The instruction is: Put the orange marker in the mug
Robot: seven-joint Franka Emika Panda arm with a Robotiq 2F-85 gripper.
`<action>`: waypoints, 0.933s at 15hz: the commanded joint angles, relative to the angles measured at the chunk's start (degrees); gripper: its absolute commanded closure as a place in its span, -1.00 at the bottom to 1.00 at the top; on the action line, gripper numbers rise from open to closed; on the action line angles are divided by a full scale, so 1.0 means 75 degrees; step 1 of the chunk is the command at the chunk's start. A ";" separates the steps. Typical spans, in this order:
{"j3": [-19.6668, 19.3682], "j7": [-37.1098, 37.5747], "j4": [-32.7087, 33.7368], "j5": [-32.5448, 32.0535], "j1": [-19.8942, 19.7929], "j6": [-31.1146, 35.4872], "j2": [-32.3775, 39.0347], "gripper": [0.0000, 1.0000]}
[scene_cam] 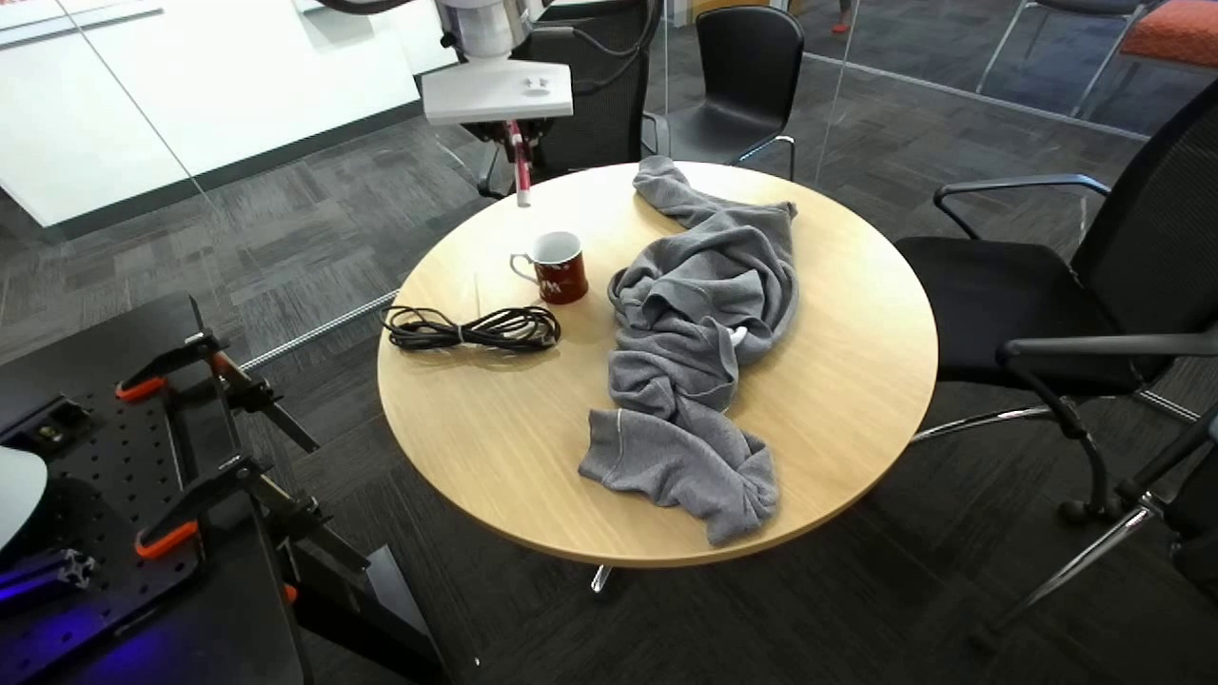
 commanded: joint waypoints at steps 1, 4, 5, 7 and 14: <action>0.0754 -0.2043 0.0602 0.1066 -0.0579 0.0017 0.0758 0.90; 0.0814 -0.3184 0.0892 0.1443 -0.0584 -0.0133 0.1177 0.90; 0.0767 -0.3433 0.0981 0.1481 -0.0534 -0.0176 0.1309 0.90; 0.0708 -0.3769 0.1122 0.1480 -0.0448 -0.0174 0.1549 0.90; 0.0746 -0.4255 0.1528 0.1393 -0.0340 -0.0235 0.2162 0.90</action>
